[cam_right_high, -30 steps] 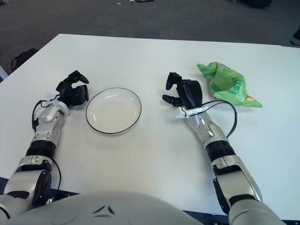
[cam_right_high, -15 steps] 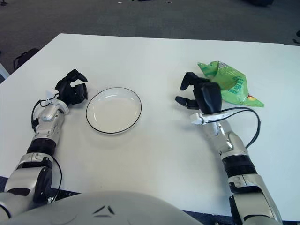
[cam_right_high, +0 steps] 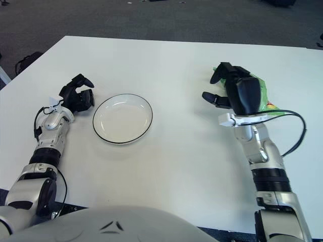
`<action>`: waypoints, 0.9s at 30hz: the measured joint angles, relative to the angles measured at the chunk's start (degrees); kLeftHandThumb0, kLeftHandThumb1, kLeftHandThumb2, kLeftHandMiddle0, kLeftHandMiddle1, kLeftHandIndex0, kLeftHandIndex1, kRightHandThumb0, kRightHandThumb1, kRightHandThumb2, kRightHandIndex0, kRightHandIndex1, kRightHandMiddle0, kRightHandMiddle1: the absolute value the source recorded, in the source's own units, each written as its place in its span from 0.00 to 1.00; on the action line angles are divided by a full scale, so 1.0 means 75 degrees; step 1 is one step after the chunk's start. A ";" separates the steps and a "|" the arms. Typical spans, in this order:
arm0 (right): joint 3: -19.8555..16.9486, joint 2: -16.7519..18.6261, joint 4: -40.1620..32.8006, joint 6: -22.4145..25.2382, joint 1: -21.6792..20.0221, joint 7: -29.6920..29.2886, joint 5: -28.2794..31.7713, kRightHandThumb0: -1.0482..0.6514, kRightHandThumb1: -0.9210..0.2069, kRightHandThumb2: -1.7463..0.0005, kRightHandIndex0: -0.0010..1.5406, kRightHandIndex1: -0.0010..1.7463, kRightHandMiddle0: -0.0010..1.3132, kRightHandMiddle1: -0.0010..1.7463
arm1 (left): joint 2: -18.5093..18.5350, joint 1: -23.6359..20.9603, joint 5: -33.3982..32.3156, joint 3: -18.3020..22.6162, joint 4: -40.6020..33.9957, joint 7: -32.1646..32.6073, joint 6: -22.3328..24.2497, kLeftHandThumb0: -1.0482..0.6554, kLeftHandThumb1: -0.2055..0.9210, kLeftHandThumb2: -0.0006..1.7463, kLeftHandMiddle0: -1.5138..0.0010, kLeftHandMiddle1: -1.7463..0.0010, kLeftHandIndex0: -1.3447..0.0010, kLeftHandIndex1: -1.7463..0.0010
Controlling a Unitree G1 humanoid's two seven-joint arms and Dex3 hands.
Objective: Put the snack into the plate.
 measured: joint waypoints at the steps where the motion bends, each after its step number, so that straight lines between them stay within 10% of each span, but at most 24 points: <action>1: -0.0055 -0.0007 -0.0088 0.0065 0.0039 0.0050 -0.0002 0.61 0.37 0.43 0.36 0.82 0.31 1.00 | 0.0010 -0.0003 0.0001 0.0000 0.0011 0.0000 0.0000 0.36 0.57 0.67 0.29 0.00 0.62 0.00; 8: -0.0327 -0.0126 -0.0433 0.0447 0.0189 0.0351 -0.0086 0.57 0.22 0.54 0.26 0.83 0.24 1.00 | 0.0054 -0.0040 0.0003 -0.0004 0.0104 0.0000 0.0000 0.36 0.59 0.65 0.30 0.00 0.63 0.00; 13: -0.0413 -0.0464 -0.0417 0.0682 0.0197 0.0510 -0.0392 0.43 0.03 0.68 0.16 0.66 0.16 1.00 | 0.0055 -0.0085 -0.0002 0.0000 0.0186 -0.0001 -0.0006 0.36 0.60 0.65 0.29 0.00 0.63 0.00; 27: -0.0078 -0.1208 0.0753 0.1117 -0.0454 0.0804 -0.1034 0.16 0.00 0.62 0.11 0.42 0.02 0.72 | 0.0073 -0.0172 -0.0001 0.0005 0.0371 -0.0002 -0.0091 0.36 0.59 0.65 0.29 0.00 0.63 0.00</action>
